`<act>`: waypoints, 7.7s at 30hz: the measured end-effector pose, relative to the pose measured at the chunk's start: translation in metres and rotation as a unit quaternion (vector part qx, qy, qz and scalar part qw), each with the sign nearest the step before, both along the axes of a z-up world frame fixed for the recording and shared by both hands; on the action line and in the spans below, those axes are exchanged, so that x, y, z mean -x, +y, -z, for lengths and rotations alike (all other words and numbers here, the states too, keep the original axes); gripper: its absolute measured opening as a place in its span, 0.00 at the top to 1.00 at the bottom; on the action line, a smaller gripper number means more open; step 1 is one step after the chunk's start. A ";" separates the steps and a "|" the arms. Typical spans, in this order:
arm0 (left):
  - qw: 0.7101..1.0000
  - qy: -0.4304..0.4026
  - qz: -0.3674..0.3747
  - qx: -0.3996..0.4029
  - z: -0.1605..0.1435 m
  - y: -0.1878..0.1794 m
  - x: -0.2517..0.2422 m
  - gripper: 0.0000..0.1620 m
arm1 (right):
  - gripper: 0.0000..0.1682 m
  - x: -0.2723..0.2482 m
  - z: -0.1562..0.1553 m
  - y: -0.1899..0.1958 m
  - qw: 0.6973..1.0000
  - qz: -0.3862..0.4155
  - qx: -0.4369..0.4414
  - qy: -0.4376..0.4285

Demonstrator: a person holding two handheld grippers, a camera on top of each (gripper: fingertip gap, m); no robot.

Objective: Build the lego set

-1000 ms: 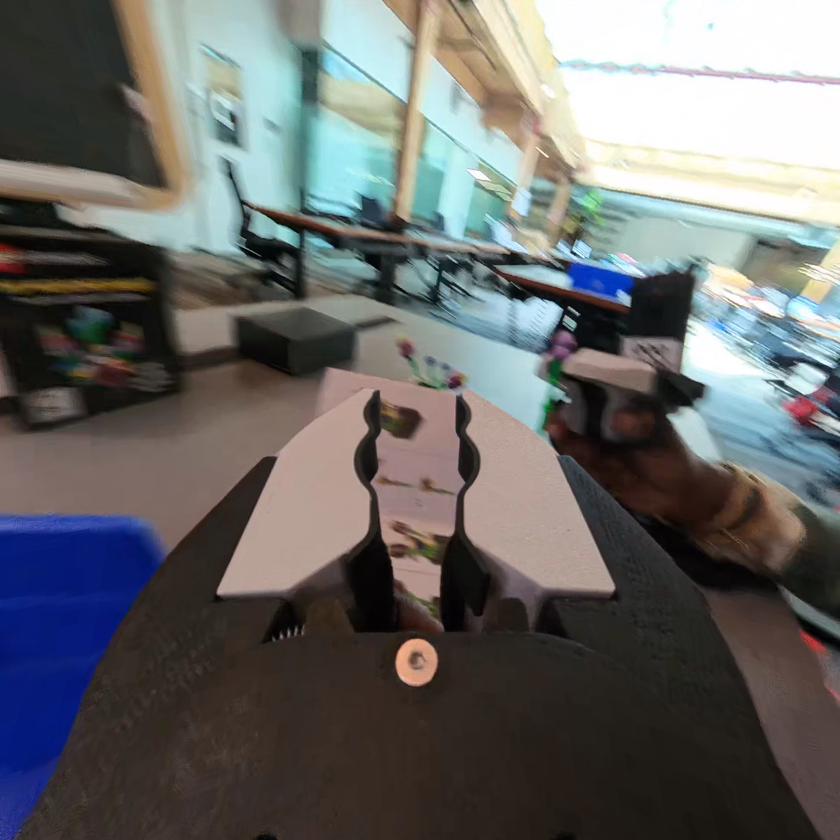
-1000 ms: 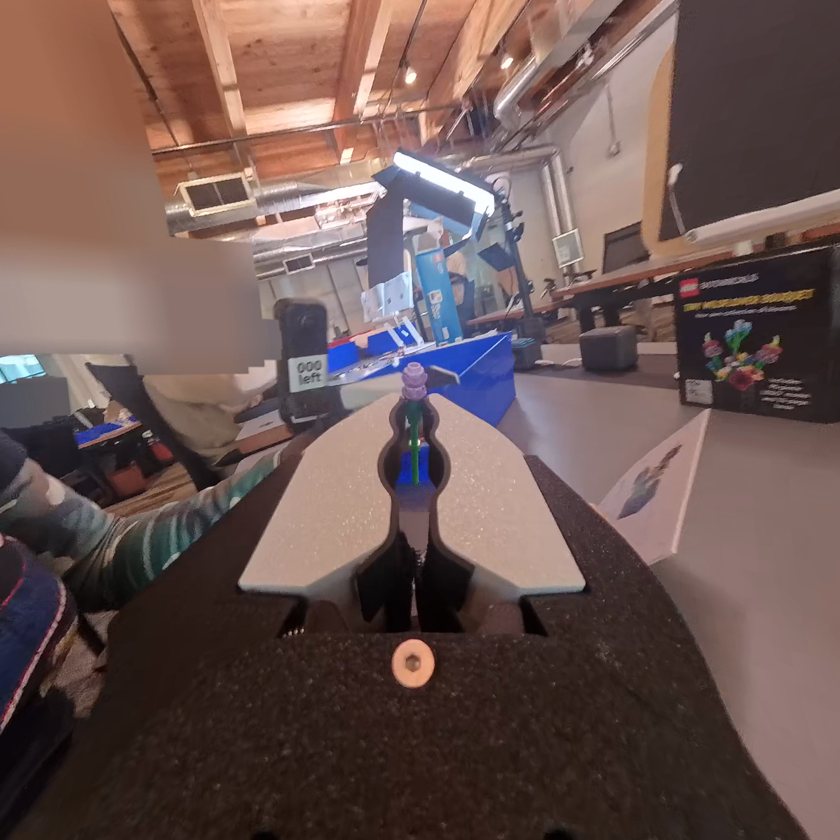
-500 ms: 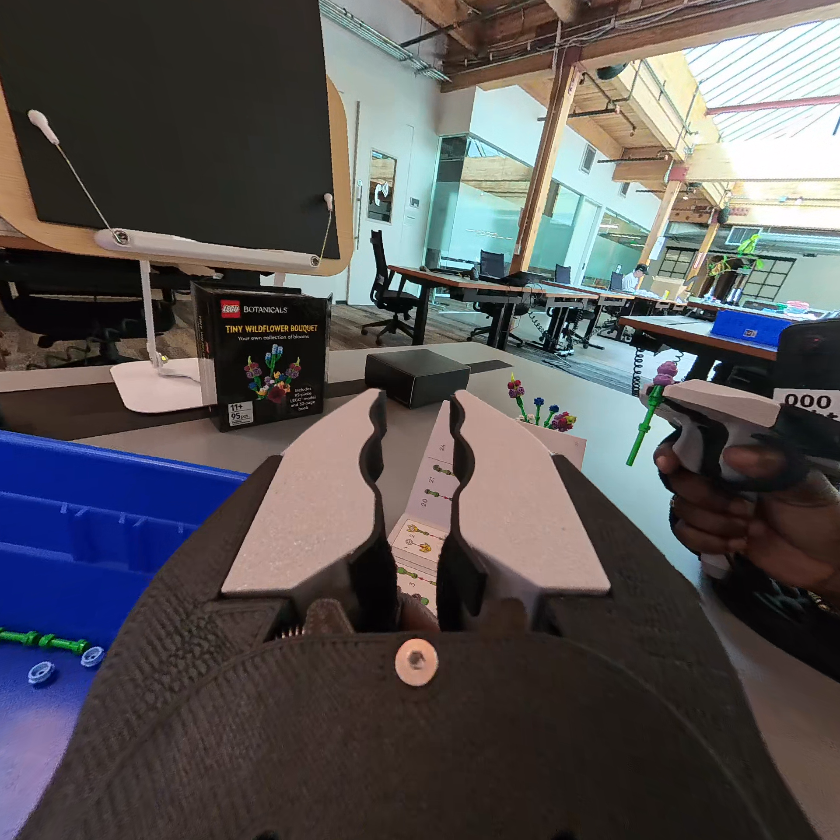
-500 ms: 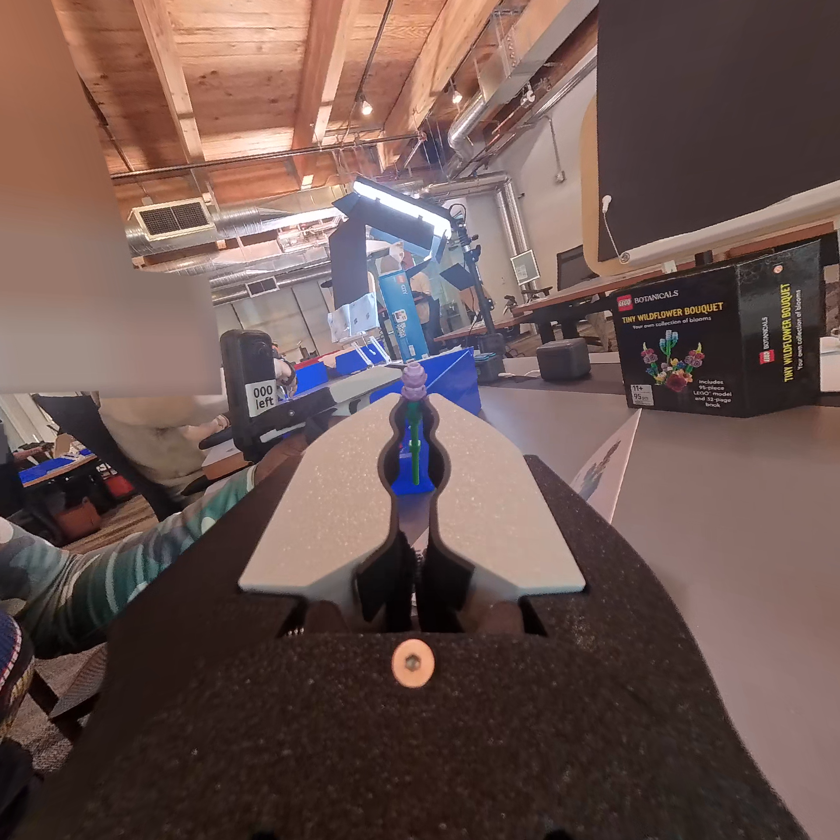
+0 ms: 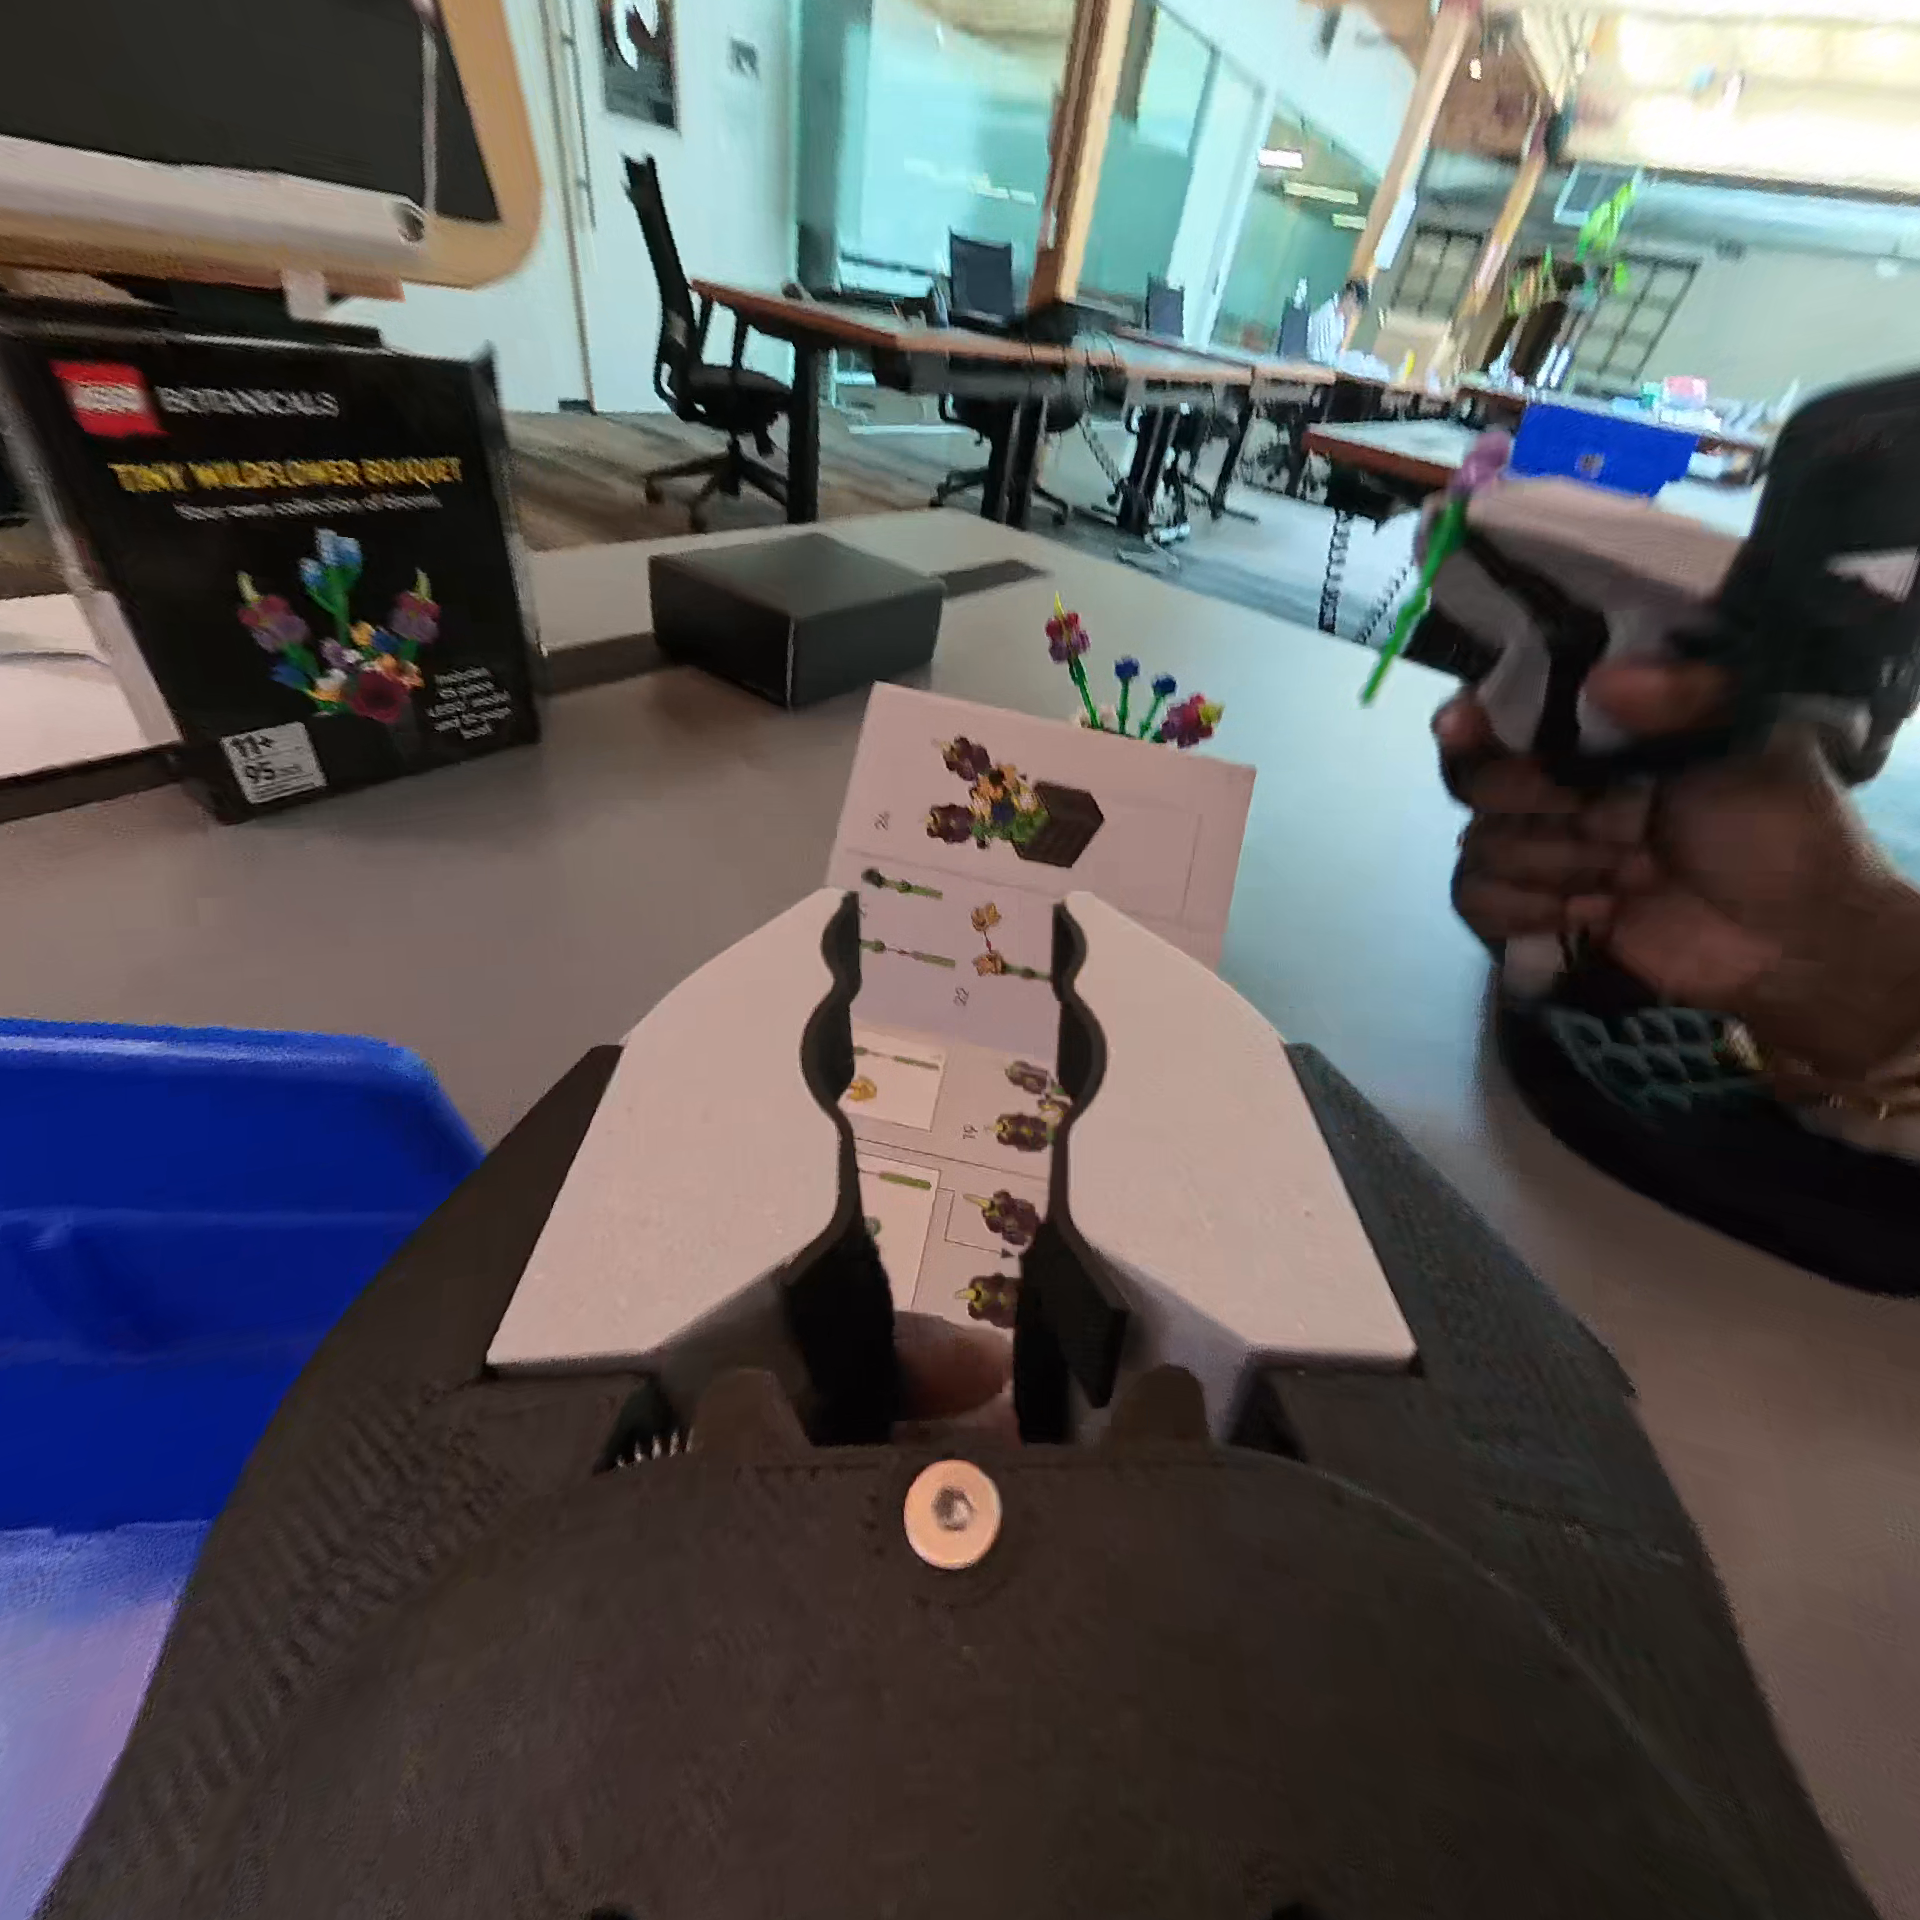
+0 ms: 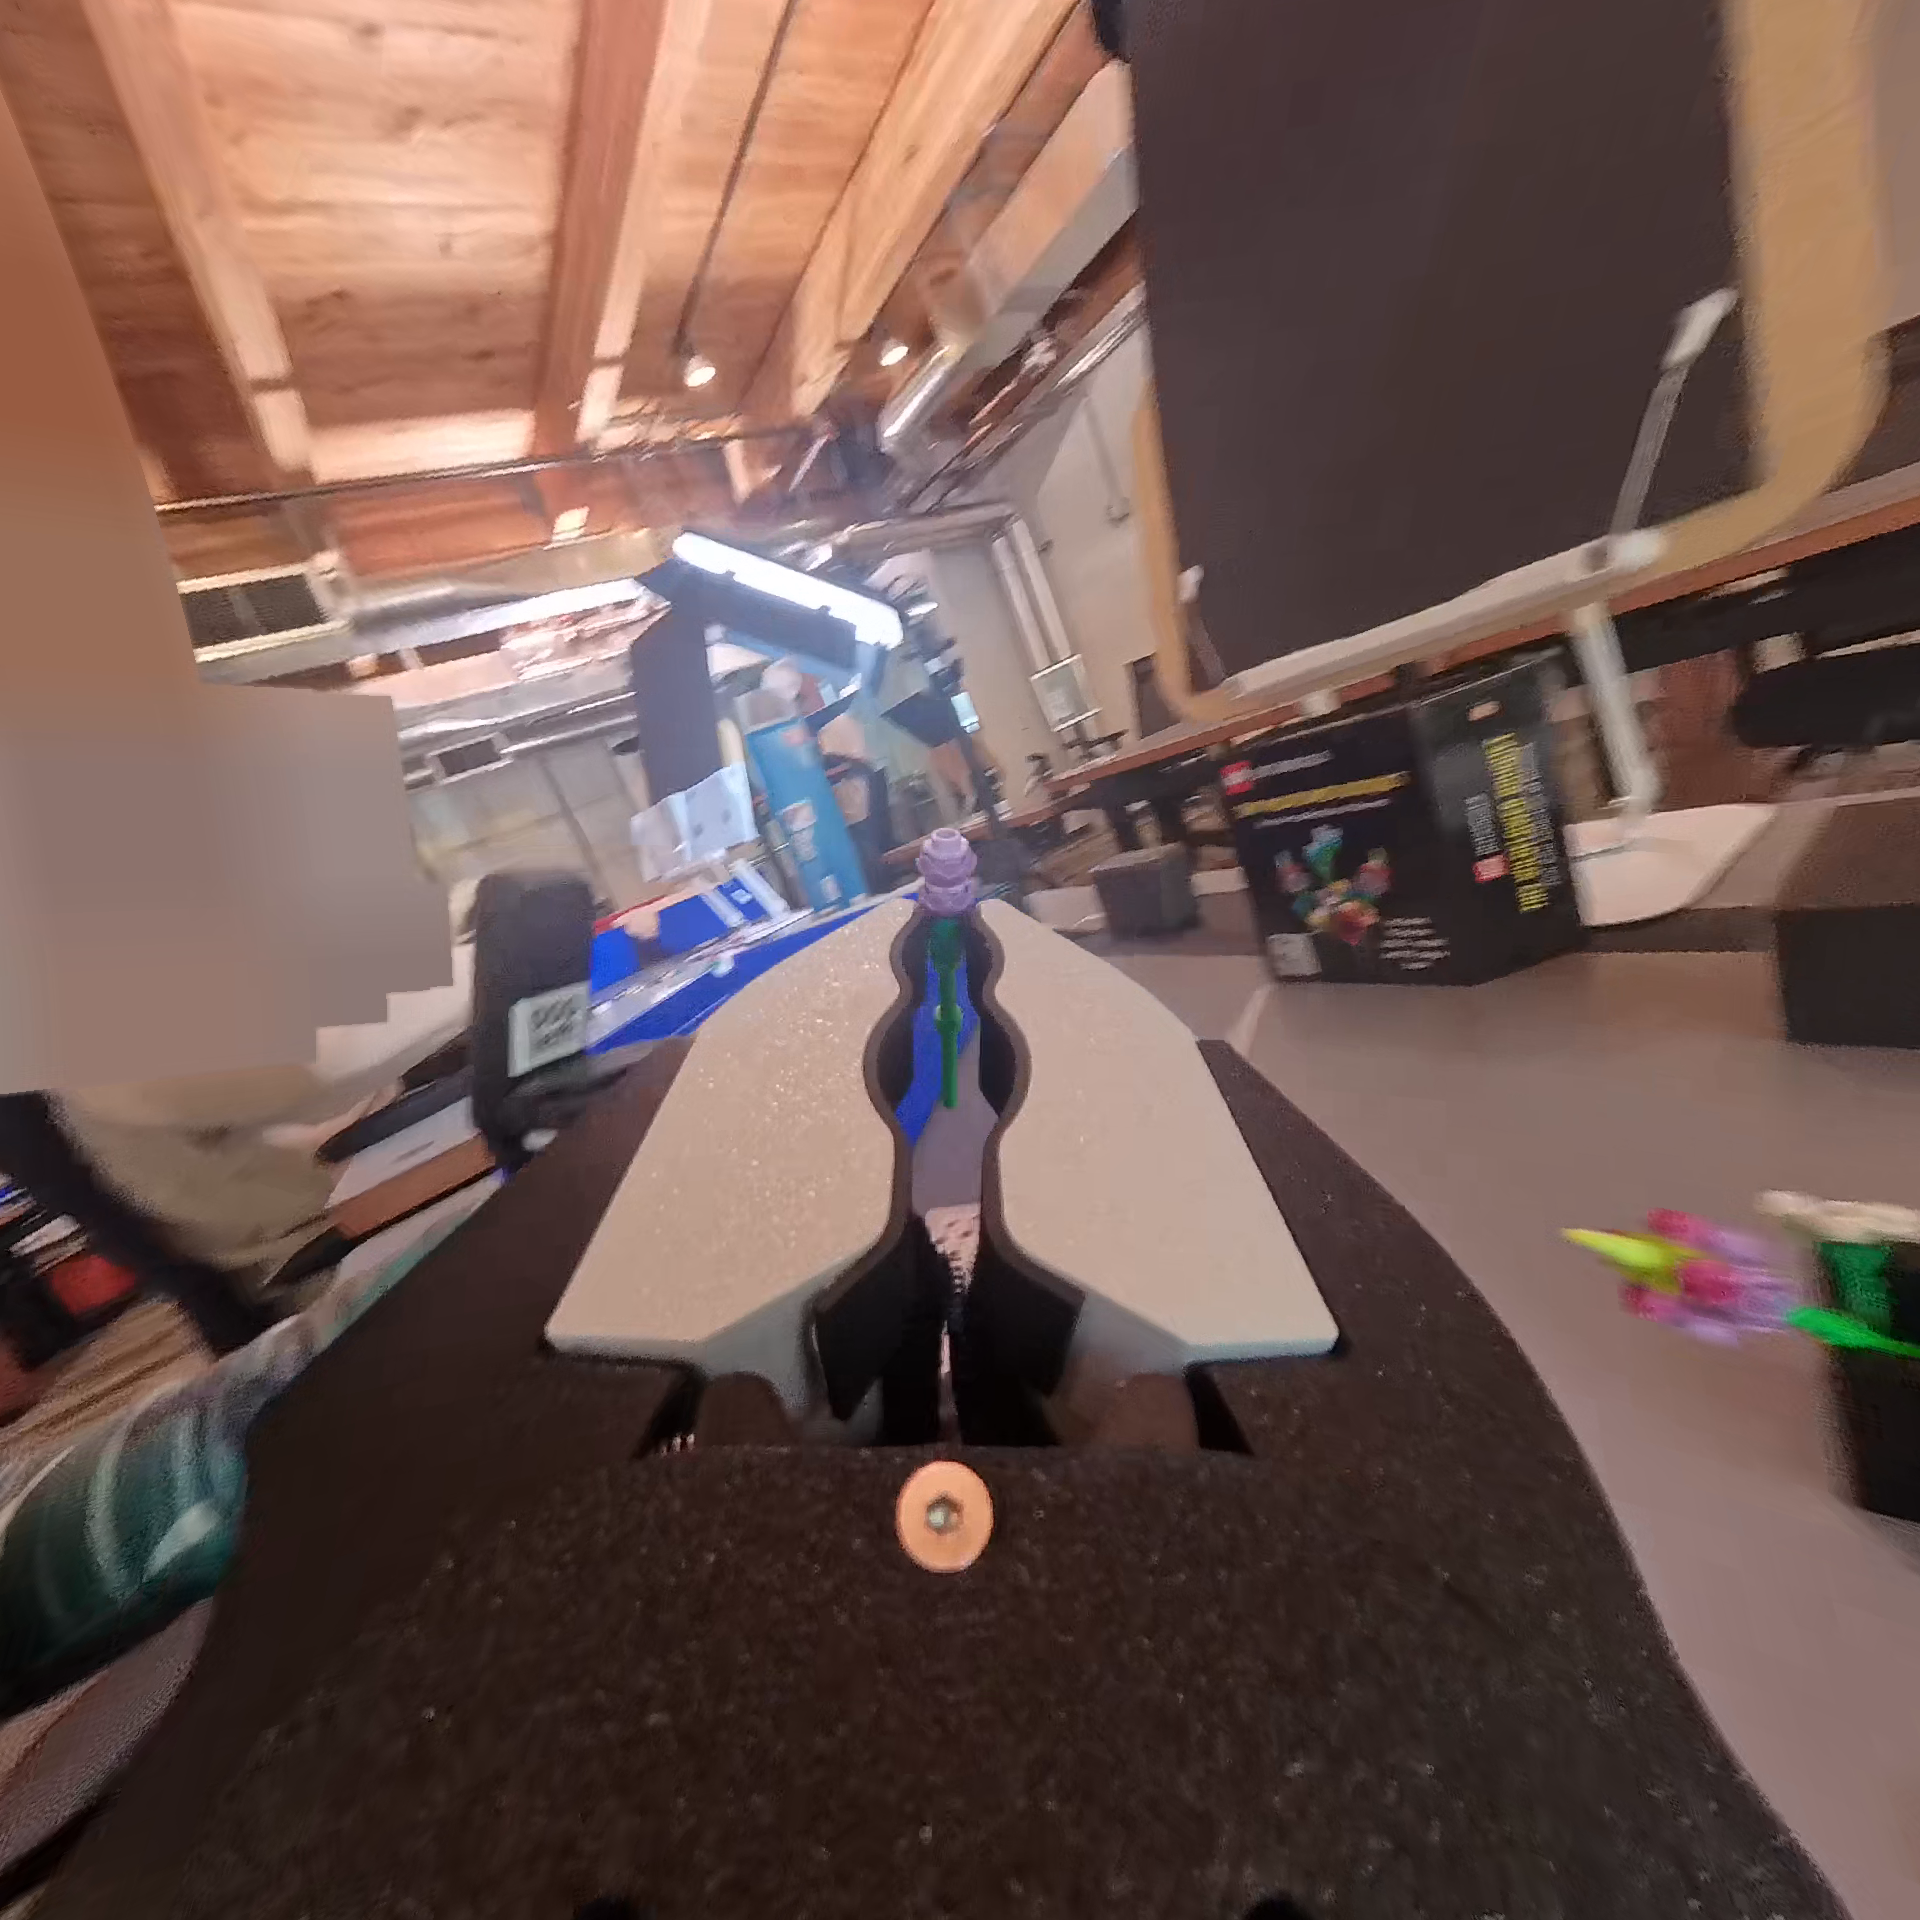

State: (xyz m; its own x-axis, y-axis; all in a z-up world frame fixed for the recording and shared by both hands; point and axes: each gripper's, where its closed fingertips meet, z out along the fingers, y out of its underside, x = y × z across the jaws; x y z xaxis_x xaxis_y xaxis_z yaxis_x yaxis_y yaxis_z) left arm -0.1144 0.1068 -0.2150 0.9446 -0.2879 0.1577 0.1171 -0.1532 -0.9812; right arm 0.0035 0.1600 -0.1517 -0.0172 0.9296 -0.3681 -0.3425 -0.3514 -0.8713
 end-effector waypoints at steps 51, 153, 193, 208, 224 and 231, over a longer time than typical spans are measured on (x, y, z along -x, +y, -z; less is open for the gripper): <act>0.993 0.103 0.039 0.038 0.025 0.002 -0.022 0.69 | 0.93 -0.018 0.072 0.136 0.924 0.196 -0.115 -0.308; 0.998 0.002 0.023 -0.060 -0.016 0.003 -0.019 0.34 | 0.61 0.012 -0.057 0.041 0.968 -0.029 -0.159 -0.194; 0.994 0.088 -0.045 0.042 0.018 0.001 0.013 0.87 | 0.90 0.031 0.149 -0.002 0.840 -0.059 -0.243 -0.481; 0.979 0.132 0.051 0.149 0.054 -0.006 -0.018 0.73 | 0.90 0.030 0.142 -0.007 0.846 -0.066 -0.241 -0.471; 0.977 0.201 -0.067 0.022 0.009 0.000 0.011 0.82 | 0.68 0.040 0.086 -0.038 0.926 -0.137 -0.212 -0.282; 0.965 0.151 -0.090 -0.197 -0.056 -0.014 0.012 0.62 | 0.47 0.028 0.022 -0.029 0.959 -0.041 -0.267 -0.084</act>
